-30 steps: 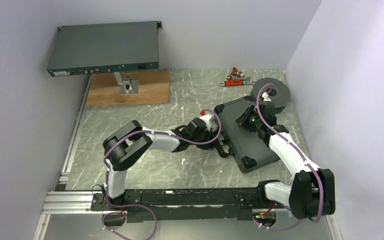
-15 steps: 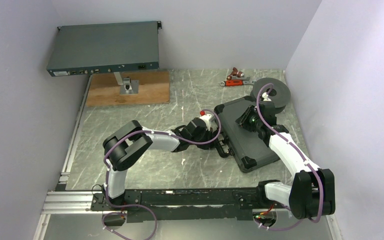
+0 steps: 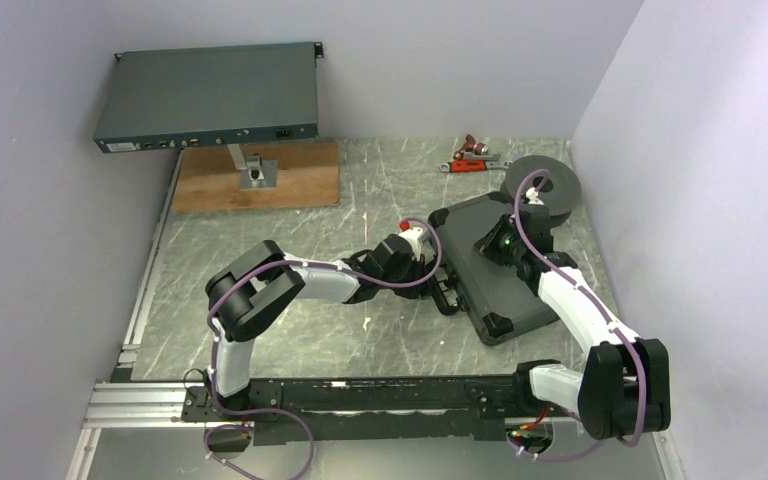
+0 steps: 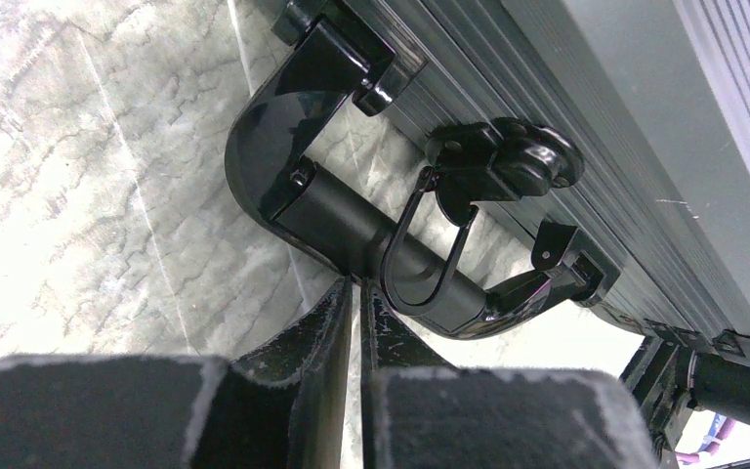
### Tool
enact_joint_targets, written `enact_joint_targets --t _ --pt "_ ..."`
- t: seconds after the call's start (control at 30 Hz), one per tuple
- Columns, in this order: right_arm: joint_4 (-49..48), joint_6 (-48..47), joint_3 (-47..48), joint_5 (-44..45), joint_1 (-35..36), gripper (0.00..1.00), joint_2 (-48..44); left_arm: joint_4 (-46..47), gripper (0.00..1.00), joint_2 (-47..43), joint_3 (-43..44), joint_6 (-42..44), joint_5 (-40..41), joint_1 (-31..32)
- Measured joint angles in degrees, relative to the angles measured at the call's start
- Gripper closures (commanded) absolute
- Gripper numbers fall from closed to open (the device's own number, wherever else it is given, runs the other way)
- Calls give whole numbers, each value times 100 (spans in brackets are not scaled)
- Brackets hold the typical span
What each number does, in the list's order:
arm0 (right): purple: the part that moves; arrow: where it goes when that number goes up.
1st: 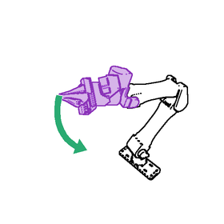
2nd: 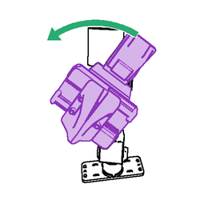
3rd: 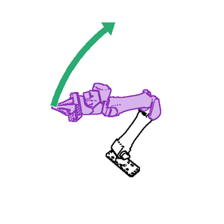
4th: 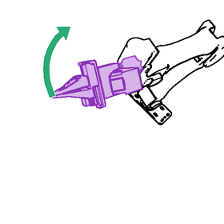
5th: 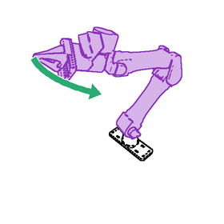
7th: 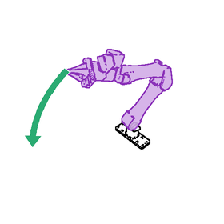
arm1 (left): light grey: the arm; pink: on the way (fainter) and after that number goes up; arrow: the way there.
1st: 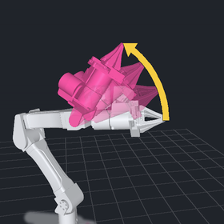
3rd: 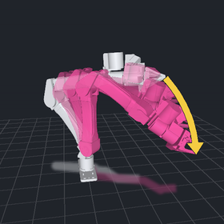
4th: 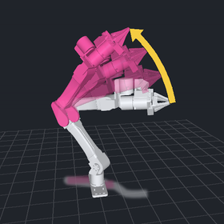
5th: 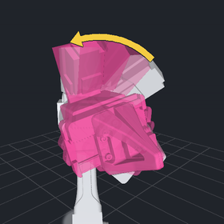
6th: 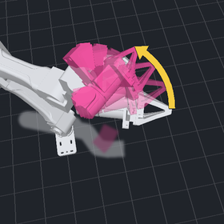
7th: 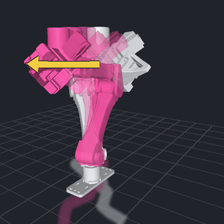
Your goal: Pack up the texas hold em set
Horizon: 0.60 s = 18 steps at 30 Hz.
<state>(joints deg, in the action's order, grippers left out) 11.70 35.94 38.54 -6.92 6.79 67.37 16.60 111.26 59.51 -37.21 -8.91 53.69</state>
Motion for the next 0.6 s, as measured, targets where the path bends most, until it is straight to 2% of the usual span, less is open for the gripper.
enact_joint_targets --t 0.6 --pt "-87 70 -74 -15 0 100 -37 286 87 -33 164 -55 -79 2"
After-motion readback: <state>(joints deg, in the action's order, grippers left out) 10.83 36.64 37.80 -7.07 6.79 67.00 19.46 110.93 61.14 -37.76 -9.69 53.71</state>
